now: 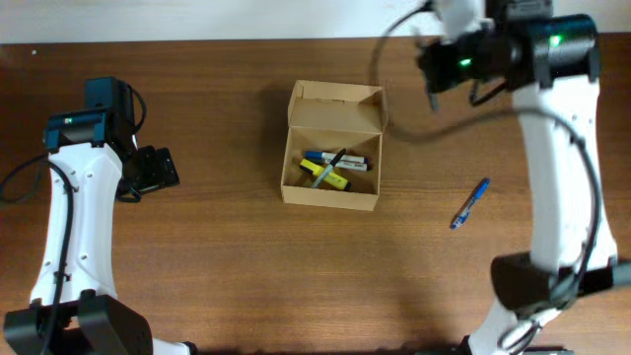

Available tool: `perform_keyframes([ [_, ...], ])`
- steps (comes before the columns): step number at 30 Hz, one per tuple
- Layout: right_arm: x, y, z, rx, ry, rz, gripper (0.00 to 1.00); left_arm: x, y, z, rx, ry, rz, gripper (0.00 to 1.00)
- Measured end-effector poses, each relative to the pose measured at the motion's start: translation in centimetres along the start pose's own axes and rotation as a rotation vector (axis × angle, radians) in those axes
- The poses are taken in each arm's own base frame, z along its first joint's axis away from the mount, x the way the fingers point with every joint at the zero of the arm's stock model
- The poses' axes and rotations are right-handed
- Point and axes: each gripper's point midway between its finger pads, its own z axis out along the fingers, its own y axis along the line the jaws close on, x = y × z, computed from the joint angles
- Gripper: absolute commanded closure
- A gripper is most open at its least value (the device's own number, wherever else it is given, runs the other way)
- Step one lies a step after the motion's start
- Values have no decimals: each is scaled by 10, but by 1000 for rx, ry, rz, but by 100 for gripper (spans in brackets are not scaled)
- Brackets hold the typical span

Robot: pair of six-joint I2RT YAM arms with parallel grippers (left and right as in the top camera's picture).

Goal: Pack container
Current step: 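Carry the black-capped pen into the box and release it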

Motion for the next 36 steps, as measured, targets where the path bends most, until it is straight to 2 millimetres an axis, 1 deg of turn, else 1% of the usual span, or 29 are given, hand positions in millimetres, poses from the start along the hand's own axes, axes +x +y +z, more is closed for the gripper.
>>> perform_keyframes([
  [1,-6,22,-5,-18,-9,-97,96,0,0,0,0,-1,0,0],
  [2,-8,42,-6,-42,-4,-180,96,0,0,0,0,0,0,0],
  [4,-5,75,1,-93,20,-331,96,0,0,0,0,0,0,0],
  [5,0,90,9,-122,42,-409,96,0,0,0,0,0,0,0],
  [7,12,109,29,-170,94,-539,96,0,0,0,0,0,0,0],
  [10,40,125,67,-235,198,-695,96,0,0,0,0,-1,0,0],
  [12,59,130,97,-272,261,-768,96,0,0,0,0,-1,0,0],
  [14,76,129,124,-296,308,-807,96,0,0,0,0,0,0,0],
  [16,90,129,145,-314,342,-830,96,0,0,0,0,0,0,0],
  [17,99,128,159,-321,361,-843,96,0,0,0,0,0,0,0],
  [18,102,128,164,-326,371,-846,96,0,0,0,0,0,0,0],
  [21,117,128,186,-345,398,-856,96,0,0,0,0,0,0,0],
  [26,129,129,215,-363,419,-852,96,0,0,0,0,0,0,0],
  [31,144,129,244,-367,454,-800,96,0,0,0,0,0,0,0],
  [33,150,129,251,-367,471,-772,79,0,0,0,0,0,0,0],
  [34,152,129,254,-367,475,-761,66,0,0,0,0,0,0,0],
  [35,153,129,256,-364,478,-747,62,0,0,0,0,0,0,0],
  [36,154,129,256,-363,481,-742,62,0,0,0,0,0,0,0],
])
